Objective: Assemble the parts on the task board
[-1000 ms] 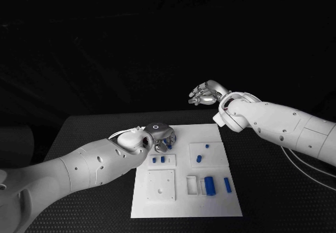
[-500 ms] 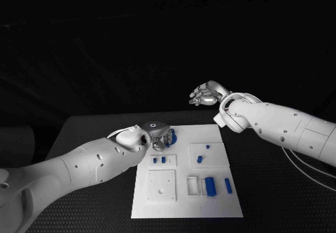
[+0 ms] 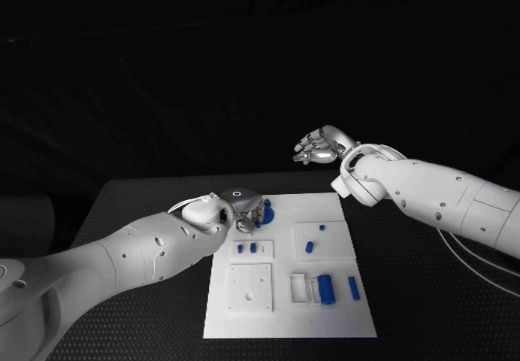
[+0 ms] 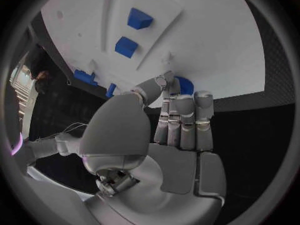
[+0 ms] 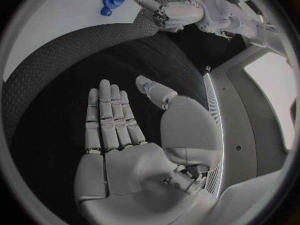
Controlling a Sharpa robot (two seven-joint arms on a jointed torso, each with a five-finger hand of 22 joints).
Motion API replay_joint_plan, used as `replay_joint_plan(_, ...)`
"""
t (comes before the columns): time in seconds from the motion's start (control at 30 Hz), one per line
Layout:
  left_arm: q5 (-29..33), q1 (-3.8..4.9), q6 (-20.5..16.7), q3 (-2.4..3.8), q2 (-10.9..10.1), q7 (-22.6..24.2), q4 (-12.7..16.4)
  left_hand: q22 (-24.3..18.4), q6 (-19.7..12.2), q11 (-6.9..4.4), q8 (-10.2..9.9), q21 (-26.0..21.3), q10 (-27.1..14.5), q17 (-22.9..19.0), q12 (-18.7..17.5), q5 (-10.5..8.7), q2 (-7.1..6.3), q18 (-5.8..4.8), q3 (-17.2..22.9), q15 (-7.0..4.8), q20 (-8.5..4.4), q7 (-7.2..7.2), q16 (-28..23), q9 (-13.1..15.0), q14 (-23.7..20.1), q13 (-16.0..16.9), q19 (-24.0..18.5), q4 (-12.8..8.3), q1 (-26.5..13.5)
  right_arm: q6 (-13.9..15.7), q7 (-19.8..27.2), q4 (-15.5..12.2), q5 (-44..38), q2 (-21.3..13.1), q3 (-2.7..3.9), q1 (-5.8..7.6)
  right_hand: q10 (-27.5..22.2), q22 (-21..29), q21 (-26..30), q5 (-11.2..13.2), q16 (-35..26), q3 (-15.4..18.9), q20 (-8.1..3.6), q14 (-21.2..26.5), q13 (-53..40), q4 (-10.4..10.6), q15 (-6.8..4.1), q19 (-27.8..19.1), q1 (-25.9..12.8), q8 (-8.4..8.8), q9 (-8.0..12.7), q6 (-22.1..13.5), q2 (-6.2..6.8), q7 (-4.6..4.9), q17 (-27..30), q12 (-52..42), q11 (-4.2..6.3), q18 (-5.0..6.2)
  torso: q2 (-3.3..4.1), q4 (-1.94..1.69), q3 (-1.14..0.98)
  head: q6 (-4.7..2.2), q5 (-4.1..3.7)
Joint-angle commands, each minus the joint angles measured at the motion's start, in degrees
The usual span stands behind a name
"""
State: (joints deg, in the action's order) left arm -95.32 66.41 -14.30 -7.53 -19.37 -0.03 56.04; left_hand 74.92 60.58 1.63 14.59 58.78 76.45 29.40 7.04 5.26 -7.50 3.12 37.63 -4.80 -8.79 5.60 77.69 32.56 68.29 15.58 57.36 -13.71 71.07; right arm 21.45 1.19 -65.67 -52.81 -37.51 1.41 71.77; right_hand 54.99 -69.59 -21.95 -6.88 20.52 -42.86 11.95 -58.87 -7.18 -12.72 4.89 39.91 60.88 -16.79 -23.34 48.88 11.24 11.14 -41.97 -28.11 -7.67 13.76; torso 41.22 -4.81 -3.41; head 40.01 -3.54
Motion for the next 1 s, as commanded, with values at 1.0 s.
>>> replay_joint_plan(1.0,0.07,-0.05,0.15,0.18,-4.26,-0.44,3.68,0.27,-0.04,0.23,0.06,-0.09,-0.12,-0.1,-0.21,-0.08,0.08,3.78,0.05,0.24,-1.22,0.37,-0.4,0.02,0.11,0.18,0.02,0.51,-0.32,-0.67,0.65,-0.02,-0.04,-0.17,0.03,-0.02,0.51,-0.17,0.32,-0.04,-0.49,0.39,0.6,-0.1,0.2,0.02,0.2,-0.01,-0.17,-0.38,0.14,-0.04,-0.42,-0.16,-0.15,0.27,0.06,0.56,0.0,-0.07,0.02,0.2,0.17)
